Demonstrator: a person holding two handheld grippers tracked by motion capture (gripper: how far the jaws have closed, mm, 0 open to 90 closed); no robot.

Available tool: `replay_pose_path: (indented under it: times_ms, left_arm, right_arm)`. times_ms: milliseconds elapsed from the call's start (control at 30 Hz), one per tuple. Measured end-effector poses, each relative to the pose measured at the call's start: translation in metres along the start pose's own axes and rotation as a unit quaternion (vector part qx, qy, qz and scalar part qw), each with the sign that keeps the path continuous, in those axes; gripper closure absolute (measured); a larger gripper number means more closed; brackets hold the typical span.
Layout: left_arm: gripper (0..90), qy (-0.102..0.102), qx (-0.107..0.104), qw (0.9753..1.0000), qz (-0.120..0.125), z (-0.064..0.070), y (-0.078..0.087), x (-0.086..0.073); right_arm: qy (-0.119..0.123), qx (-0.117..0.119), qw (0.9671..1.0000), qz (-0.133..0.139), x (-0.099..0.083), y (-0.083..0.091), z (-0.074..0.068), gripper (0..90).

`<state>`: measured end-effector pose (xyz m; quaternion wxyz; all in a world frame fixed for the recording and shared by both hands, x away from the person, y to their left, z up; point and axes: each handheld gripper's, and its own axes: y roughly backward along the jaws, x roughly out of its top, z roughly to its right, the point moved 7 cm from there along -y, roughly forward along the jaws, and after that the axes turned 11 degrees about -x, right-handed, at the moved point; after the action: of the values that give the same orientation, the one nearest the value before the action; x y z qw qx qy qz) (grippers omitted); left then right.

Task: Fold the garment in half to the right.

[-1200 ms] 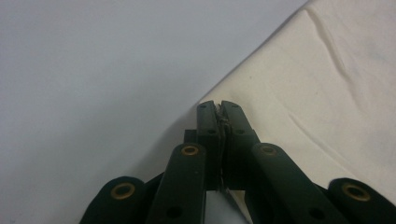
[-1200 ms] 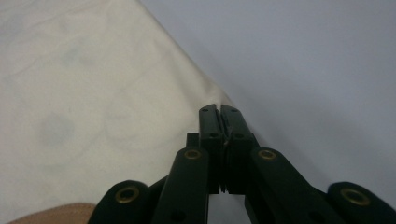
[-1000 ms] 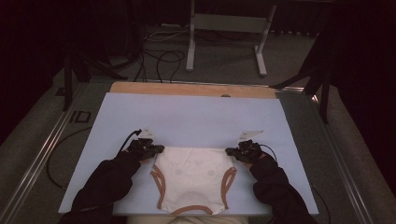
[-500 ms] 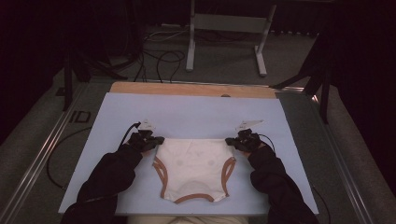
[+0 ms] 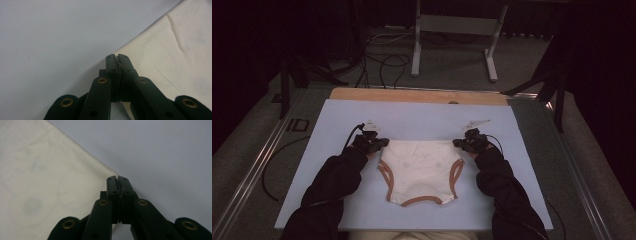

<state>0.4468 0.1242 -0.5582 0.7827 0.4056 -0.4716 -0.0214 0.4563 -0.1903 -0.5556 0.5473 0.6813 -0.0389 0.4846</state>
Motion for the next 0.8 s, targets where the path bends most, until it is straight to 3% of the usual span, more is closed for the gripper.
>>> replay_pose_path:
  times_ms: [367,800]
  left_arm:
    - [89.1,0.019,0.007,0.9998,-0.005,-0.009,-0.014,-0.001]
    - [86.6,0.019,0.012,0.9997,-0.010,-0.010,-0.016,0.000]
  right_arm:
    - [-0.014,-0.004,0.9998,-0.013,-0.003,-0.015,0.008,89.0]
    - [-0.019,-0.007,0.9996,-0.019,-0.002,-0.017,0.009,86.5]
